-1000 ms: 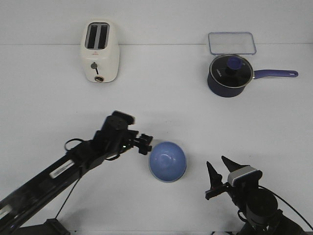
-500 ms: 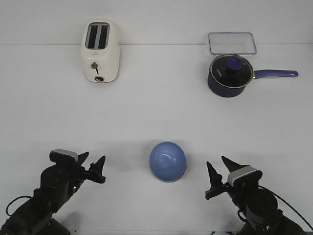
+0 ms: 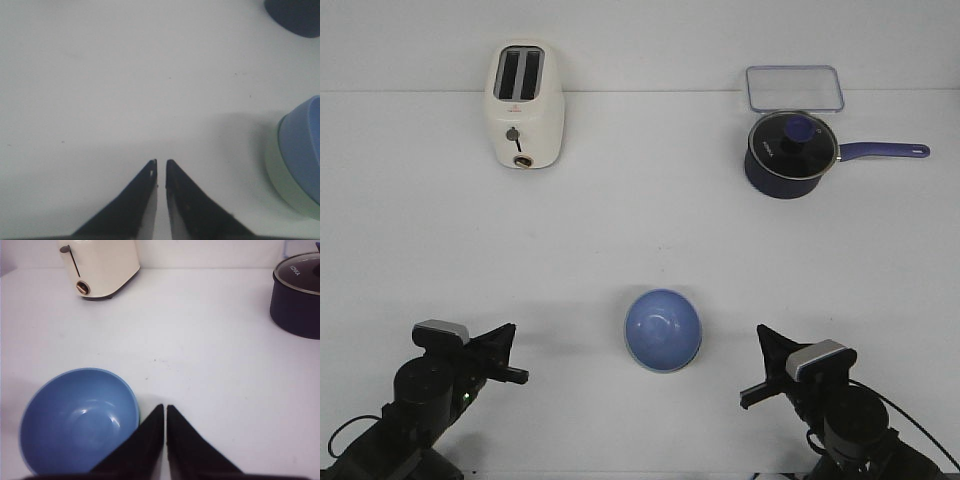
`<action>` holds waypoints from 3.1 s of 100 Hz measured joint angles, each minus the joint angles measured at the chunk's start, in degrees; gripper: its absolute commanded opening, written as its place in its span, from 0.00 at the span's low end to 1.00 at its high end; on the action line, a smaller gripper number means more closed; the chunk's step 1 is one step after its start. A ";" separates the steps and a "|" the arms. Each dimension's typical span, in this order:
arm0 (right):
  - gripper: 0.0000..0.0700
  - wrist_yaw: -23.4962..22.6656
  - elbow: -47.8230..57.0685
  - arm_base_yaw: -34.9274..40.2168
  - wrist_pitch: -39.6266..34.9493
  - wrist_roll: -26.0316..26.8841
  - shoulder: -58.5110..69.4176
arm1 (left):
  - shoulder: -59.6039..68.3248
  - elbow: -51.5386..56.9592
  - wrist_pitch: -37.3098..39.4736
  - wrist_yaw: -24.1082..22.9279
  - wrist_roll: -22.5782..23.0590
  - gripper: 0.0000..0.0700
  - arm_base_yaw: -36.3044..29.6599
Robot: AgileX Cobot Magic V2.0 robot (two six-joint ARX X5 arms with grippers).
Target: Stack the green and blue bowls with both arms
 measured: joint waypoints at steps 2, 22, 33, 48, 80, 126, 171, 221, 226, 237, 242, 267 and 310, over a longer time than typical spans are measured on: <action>0.01 -0.02 0.00 0.00 0.02 0.00 -0.04 | -0.31 0.00 0.00 0.00 0.00 0.02 0.00; 0.01 0.00 0.00 0.00 0.02 0.04 -0.11 | -2.40 0.00 0.00 0.00 0.00 0.02 0.00; 0.01 0.00 0.00 0.00 0.02 0.04 -0.11 | -3.48 0.00 -0.02 0.00 0.00 0.02 -0.02; 0.01 0.00 0.00 0.00 0.02 0.09 -0.11 | -5.09 0.00 -0.02 -0.92 1.14 0.02 0.17; 0.01 -0.02 0.00 0.00 0.02 0.42 -0.11 | -20.13 -20.72 22.36 0.85 18.16 0.02 22.10; 0.01 0.00 -0.04 0.00 0.02 0.42 -0.11 | -25.81 -29.75 23.78 1.86 21.99 0.02 30.91; 0.01 -0.02 -0.04 0.00 0.02 0.42 -0.11 | -25.81 -29.75 23.78 1.86 21.99 0.02 30.91; 0.01 -10.14 -8.85 -25.73 9.64 -12.50 -6.67 | -25.81 -29.75 23.80 1.88 21.99 0.02 30.91; 0.01 -13.94 -12.63 -32.11 12.59 -14.29 -9.05 | -25.81 -29.75 23.78 1.88 21.97 0.02 30.91; 0.01 -20.06 -20.79 -44.30 17.94 -16.41 -15.04 | -25.81 -29.75 23.80 1.88 21.99 0.02 30.91; 0.01 -20.98 -23.61 -48.04 19.65 -16.87 -17.11 | -25.81 -29.75 23.80 1.88 21.97 0.02 30.91; 0.01 -21.22 -30.95 -50.36 20.98 -17.42 -19.82 | -25.81 -29.75 23.76 1.88 21.99 0.02 30.91; 0.01 -21.07 -30.95 -50.21 23.65 -17.20 -19.96 | -25.81 -29.75 23.63 1.88 21.97 0.02 30.91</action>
